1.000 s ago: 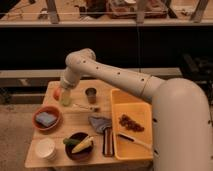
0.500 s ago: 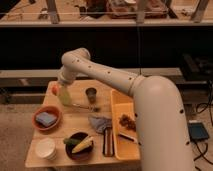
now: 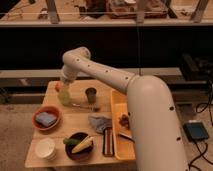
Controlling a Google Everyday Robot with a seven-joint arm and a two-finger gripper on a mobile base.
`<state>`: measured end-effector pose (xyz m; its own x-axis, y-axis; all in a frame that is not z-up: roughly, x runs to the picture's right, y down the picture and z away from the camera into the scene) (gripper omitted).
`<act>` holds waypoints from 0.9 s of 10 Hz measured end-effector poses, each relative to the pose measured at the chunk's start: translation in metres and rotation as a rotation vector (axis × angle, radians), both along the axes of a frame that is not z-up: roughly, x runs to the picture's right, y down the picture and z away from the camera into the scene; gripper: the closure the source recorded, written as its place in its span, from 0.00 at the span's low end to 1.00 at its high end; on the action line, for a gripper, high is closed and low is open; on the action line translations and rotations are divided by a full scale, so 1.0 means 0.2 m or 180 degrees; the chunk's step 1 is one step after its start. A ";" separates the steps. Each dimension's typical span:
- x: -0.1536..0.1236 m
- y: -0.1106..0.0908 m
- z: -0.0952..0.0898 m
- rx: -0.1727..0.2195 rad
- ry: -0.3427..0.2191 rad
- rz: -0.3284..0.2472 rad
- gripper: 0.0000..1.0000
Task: Place apple in plastic cup
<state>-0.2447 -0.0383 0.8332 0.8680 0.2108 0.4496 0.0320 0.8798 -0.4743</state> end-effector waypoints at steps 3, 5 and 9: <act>0.00 0.04 0.09 -0.0027 0.0019 -0.0045 0.65; -0.03 0.06 0.12 -0.0038 0.0011 -0.0089 0.65; -0.06 0.13 0.23 -0.0101 0.0030 -0.0170 0.62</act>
